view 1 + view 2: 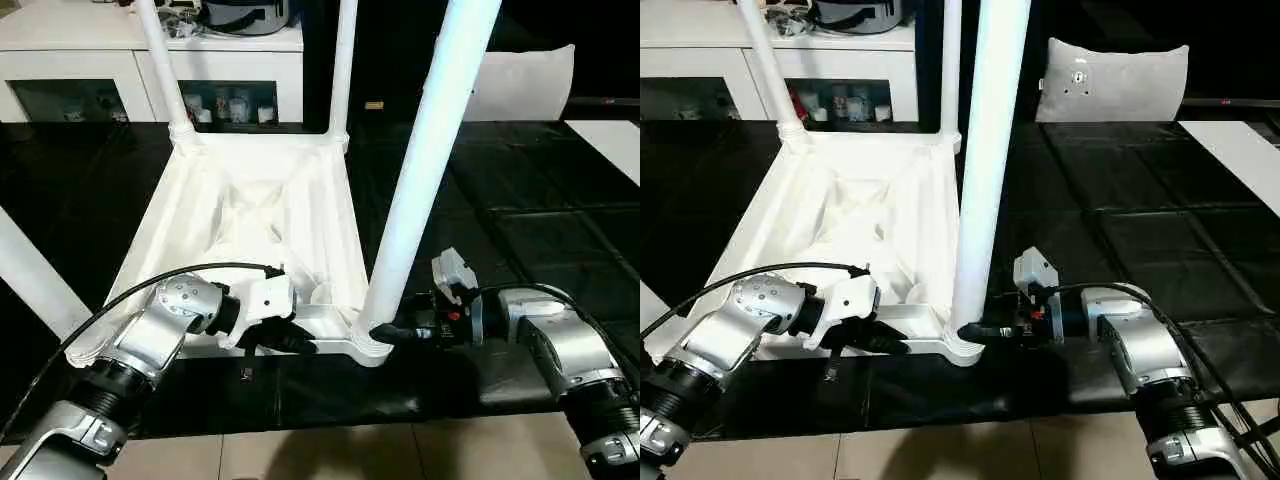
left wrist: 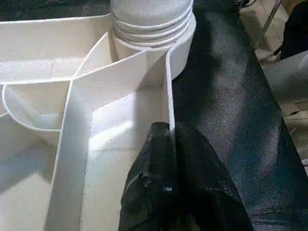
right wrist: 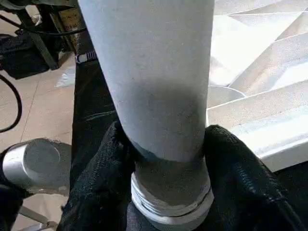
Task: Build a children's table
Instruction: Rotate leg to tighten
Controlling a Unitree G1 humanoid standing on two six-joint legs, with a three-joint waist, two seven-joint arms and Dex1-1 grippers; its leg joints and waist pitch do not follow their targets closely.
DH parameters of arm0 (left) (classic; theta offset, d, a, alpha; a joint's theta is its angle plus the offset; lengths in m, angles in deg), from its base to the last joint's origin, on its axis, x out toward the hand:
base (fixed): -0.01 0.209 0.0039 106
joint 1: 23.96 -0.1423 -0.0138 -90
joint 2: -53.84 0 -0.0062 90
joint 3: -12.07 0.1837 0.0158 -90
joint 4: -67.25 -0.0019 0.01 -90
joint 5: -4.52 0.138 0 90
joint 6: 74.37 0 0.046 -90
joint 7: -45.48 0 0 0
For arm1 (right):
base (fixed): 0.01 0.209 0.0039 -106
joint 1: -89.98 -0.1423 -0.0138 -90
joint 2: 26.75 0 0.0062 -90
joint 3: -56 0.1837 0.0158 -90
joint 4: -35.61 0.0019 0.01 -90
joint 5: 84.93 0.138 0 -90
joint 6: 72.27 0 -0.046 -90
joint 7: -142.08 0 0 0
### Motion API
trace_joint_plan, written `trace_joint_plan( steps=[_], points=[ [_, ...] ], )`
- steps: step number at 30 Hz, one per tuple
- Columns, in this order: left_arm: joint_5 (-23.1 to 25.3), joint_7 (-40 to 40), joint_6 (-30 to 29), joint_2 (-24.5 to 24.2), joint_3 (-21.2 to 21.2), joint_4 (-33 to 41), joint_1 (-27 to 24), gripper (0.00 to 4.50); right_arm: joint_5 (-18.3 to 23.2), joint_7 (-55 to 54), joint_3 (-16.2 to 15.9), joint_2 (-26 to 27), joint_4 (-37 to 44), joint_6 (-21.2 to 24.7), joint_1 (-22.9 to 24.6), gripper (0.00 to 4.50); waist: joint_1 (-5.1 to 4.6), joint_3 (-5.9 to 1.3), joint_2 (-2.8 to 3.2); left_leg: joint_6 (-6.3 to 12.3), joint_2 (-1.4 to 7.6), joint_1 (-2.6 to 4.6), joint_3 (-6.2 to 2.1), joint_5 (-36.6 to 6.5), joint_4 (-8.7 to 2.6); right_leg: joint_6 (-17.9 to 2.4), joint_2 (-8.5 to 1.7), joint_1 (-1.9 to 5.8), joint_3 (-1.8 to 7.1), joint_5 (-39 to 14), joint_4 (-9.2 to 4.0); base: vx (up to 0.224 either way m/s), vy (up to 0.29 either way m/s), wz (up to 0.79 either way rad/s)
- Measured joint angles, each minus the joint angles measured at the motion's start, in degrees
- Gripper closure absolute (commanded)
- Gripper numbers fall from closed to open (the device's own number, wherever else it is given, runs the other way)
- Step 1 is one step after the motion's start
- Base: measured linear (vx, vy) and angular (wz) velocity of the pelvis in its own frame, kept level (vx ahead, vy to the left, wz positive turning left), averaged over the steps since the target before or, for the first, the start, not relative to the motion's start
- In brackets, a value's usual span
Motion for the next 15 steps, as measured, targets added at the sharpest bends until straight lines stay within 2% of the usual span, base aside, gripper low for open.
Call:
trace_joint_plan(
  steps=[2,6,9,10,13,15],
  points=[
    [-0.2,-0.1,-0.3,0.1,-0.2,0.0,-0.1,4.50,0.2,-0.1,0.1,0.0,0.4,0.4,0.3,2.61,0.02,0.00,0.00,0.00,0.00,0.00,0.00,0.0,0.00,0.0,0.00,0.00,0.00,0.0,0.00,0.000,0.000,0.00],
    [-1.0,2.9,-6.1,1.5,-2.2,1.4,-1.1,4.50,0.0,-6.3,1.5,2.0,4.3,4.8,2.3,2.61,-0.35,0.00,0.00,-0.02,0.00,0.16,0.00,0.0,0.01,0.0,0.01,0.01,0.13,0.0,0.08,0.000,0.000,0.00],
    [0.1,9.7,-10.9,4.0,-4.2,1.4,-1.0,4.50,-1.8,-17.5,3.6,6.8,4.3,7.9,1.8,2.61,-1.85,-0.02,-0.04,-0.55,-0.03,0.26,0.03,0.1,0.05,0.0,0.04,0.06,0.14,0.2,0.09,0.000,0.000,0.00],
    [0.6,13.0,-12.8,5.7,-5.0,1.3,-1.0,4.50,-2.6,-22.4,4.6,8.6,4.0,9.5,1.0,2.61,-2.79,-0.02,-0.03,-0.59,-0.02,0.28,0.01,0.1,0.12,0.0,0.06,0.06,0.13,0.2,0.06,0.000,0.000,0.00],
    [1.2,22.2,-18.1,11.5,-7.5,0.9,-0.4,4.50,-4.6,-34.2,7.1,13.2,1.9,12.3,-1.8,2.61,-4.69,-0.02,-0.03,-0.70,-0.01,0.22,-0.02,0.2,0.17,0.0,0.08,0.10,0.07,0.2,-0.16,0.000,0.000,0.00],
    [1.4,27.1,-20.8,14.2,-7.9,0.6,0.4,4.50,-5.7,-40.5,8.0,15.6,0.7,12.6,-3.2,2.61,-5.17,-0.03,-0.02,-0.70,-0.02,0.19,-0.06,0.2,0.19,0.0,0.07,0.10,0.05,0.2,-0.20,0.000,0.000,0.00]
  ],
)
